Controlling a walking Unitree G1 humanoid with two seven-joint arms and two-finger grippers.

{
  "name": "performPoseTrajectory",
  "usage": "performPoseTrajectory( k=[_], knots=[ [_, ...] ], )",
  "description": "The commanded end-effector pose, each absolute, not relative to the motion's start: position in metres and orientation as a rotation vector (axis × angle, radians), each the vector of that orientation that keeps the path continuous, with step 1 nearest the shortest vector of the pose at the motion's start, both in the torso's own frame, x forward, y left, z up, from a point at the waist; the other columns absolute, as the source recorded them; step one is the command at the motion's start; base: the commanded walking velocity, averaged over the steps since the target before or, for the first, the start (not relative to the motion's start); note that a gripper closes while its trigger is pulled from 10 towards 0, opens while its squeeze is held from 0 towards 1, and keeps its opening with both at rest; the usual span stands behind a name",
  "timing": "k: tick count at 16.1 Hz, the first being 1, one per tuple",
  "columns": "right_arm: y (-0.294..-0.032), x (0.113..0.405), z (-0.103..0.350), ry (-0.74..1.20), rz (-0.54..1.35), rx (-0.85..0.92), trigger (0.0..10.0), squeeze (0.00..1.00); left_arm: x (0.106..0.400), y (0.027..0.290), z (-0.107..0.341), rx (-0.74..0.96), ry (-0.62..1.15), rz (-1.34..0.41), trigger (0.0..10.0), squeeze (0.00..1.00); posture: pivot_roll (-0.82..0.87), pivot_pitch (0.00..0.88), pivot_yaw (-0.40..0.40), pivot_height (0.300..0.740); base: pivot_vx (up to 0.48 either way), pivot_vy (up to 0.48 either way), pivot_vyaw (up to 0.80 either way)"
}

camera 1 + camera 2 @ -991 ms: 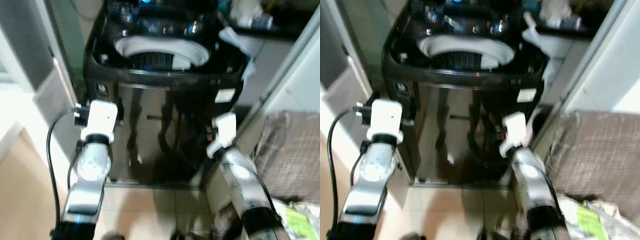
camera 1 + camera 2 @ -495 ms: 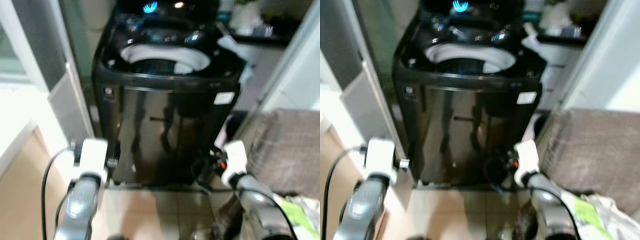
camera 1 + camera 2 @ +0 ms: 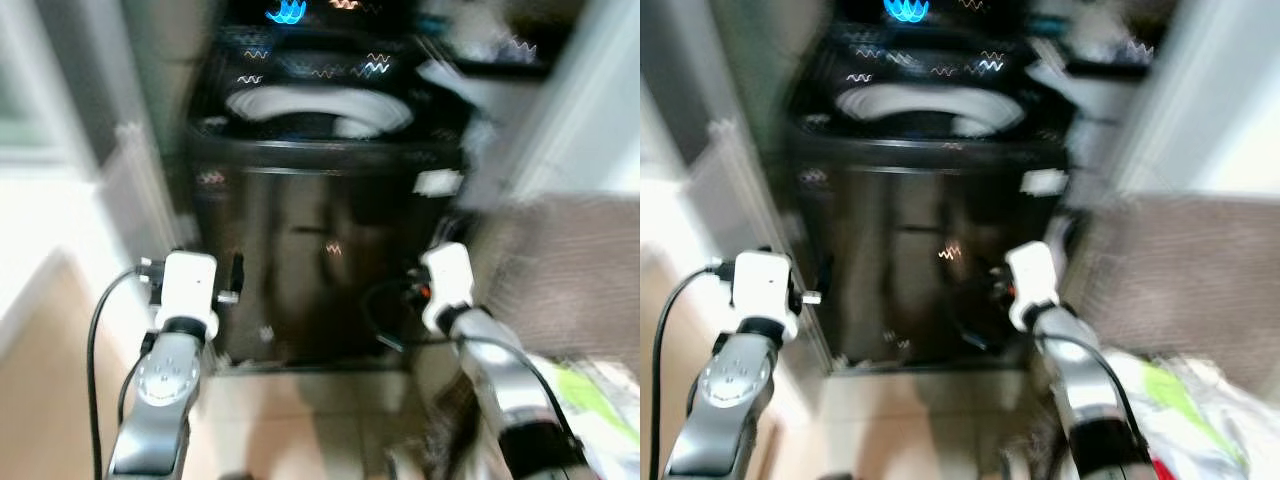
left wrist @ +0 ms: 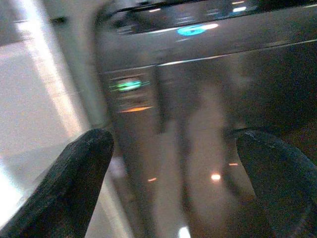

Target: Clothes washing

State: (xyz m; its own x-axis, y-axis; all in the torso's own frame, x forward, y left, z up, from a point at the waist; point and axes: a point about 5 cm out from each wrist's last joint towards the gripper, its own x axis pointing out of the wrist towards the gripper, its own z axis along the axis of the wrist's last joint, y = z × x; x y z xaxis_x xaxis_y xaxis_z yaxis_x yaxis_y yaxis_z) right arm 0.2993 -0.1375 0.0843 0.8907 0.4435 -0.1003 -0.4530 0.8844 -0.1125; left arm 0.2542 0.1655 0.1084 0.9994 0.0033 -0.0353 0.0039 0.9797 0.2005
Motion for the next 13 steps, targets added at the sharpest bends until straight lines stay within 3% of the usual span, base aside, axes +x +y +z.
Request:
performPoseTrajectory(
  k=[1, 13],
  knots=[
    [-0.139, 0.305, 0.093, 0.035, 0.456, -0.163, 10.0, 0.00, 0.257, 0.158, 0.108, 0.197, 0.036, -0.028, 10.0, 0.00, 0.00, 0.008, -0.034, 0.740, 0.000, 0.000, -0.76],
    [-0.142, 0.308, 0.102, -0.093, 0.408, -0.233, 10.0, 0.00, 0.266, 0.148, 0.108, 0.195, 0.009, -0.052, 10.0, 0.00, -0.01, 0.000, -0.033, 0.740, 0.000, 0.000, -0.74]
  ],
)
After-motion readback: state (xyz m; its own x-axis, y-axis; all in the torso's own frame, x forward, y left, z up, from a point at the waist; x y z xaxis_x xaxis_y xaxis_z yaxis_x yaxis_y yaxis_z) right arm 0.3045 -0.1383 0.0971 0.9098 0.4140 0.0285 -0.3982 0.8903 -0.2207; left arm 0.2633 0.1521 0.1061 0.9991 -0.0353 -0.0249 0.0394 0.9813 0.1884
